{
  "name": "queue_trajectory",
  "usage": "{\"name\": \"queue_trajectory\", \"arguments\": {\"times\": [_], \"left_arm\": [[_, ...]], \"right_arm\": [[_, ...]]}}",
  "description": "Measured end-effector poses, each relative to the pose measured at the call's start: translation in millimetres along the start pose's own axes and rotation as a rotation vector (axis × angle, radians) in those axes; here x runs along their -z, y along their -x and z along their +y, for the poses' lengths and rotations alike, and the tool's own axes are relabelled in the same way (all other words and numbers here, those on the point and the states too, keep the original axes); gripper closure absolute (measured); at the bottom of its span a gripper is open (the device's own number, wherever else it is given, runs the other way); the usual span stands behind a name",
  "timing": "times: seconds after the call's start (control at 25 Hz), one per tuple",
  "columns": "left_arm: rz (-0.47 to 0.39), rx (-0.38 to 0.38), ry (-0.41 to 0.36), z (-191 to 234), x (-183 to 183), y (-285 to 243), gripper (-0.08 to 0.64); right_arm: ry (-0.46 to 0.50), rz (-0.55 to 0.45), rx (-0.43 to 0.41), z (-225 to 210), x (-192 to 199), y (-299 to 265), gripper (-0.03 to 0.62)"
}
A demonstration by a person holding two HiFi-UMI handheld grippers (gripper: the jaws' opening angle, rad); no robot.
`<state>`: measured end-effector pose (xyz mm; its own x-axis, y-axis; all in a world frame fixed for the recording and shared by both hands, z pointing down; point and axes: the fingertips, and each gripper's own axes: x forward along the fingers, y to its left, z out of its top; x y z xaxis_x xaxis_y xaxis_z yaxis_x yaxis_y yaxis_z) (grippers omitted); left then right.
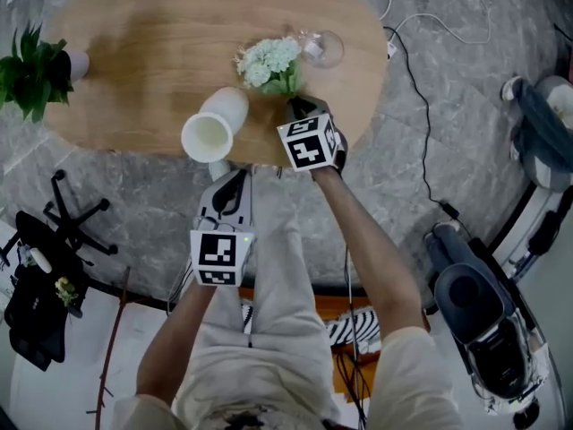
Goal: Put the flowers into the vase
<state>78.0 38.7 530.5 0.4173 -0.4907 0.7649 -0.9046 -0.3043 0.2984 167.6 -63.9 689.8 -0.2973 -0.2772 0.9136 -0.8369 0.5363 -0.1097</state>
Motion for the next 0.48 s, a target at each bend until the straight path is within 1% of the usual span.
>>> {"name": "queue_trajectory", "arguments": {"times": [0.12, 0.28, 0.48], "left_arm": [[0.003, 0.023, -0.015, -4.9, 1.9, 0.7, 0.551], [-0.004, 0.042, -0.040, -14.4, 1.4, 3.6, 0.551], [-0.013, 0.054, -0.048, -5.4, 2.4, 20.7, 0.551]], "right_arm": [[-0.012, -0.020, -0.008, 6.1, 1.6, 9.8, 0.572], [-0.025, -0.071, -0.018, 8.6, 2.6, 31.3, 0.572], [-0.049, -0.128, -0.016, 24.5, 0.7, 57.2, 0.572]]}}
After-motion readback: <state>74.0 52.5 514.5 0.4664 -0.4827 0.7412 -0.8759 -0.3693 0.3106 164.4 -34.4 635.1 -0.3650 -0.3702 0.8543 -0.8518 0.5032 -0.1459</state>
